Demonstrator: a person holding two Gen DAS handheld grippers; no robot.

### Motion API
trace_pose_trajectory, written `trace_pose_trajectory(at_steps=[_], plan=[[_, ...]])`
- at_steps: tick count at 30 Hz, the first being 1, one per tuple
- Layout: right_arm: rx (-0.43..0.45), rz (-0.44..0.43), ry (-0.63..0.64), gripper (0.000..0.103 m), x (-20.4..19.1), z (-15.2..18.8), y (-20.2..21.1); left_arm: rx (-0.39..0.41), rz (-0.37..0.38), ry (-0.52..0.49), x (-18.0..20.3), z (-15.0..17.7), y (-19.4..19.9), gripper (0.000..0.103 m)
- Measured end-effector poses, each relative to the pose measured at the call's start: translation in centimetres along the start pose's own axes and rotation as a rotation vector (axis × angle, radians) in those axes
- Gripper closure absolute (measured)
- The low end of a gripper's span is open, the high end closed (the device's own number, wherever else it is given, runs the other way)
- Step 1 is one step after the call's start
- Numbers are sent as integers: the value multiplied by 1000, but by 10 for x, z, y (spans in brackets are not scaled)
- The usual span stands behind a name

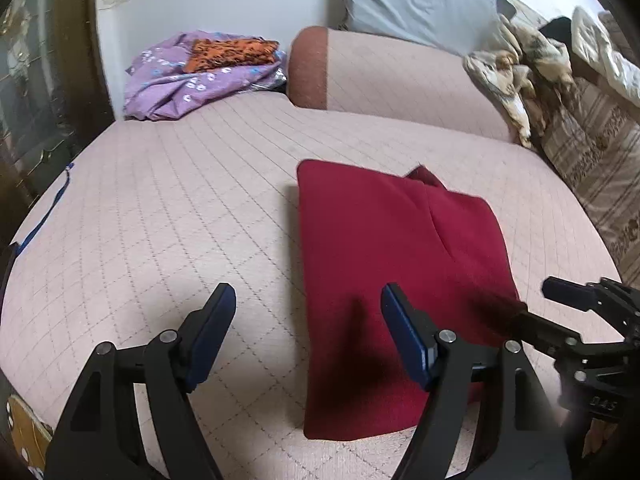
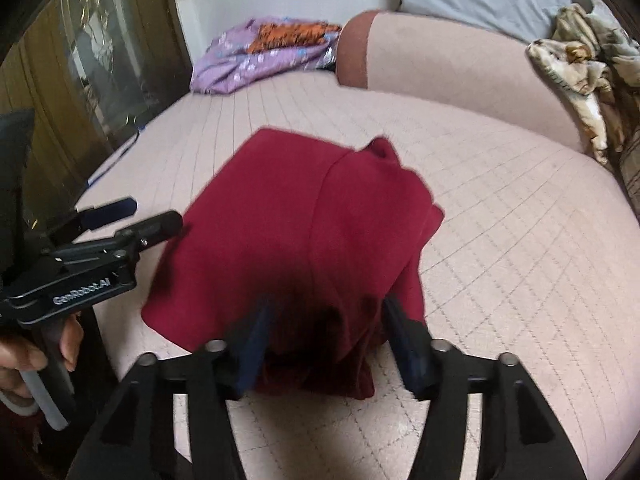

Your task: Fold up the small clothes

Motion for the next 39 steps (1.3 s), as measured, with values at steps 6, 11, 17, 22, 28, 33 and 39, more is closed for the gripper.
trace_pose_trajectory(at_steps=[6, 11, 17, 22, 28, 33, 39], plan=[[49, 31, -57, 29, -3, -9, 11, 16, -3, 9, 1, -2, 11, 25], [57, 36, -84, 26, -2, -9, 14, 44, 2, -1, 3, -4, 21, 25], [58, 39, -89, 25, -5, -9, 17, 71, 16, 4, 5, -8, 30, 25], [58, 42, -93, 24, -5, -8, 17, 88, 9, -11, 7, -8, 33, 25], [56, 40, -91, 24, -6, -8, 16, 91, 2, -5, 5, -8, 32, 25], [48, 41, -86, 24, -6, -8, 14, 86, -5, -10, 4, -7, 31, 25], [43, 33, -85, 24, -8, -11, 12, 83, -13, -12, 4, -7, 30, 25]])
Point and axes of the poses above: each gripper's, at about its wrist camera, not at the fingertips, and y roughly against the way its jaws point, x to its right, z to its underside, the point moved 3 cm from there along -y, roughly the way its jaws point, and after that the axes turned 8 degrees about y, right-handed, at the moved point
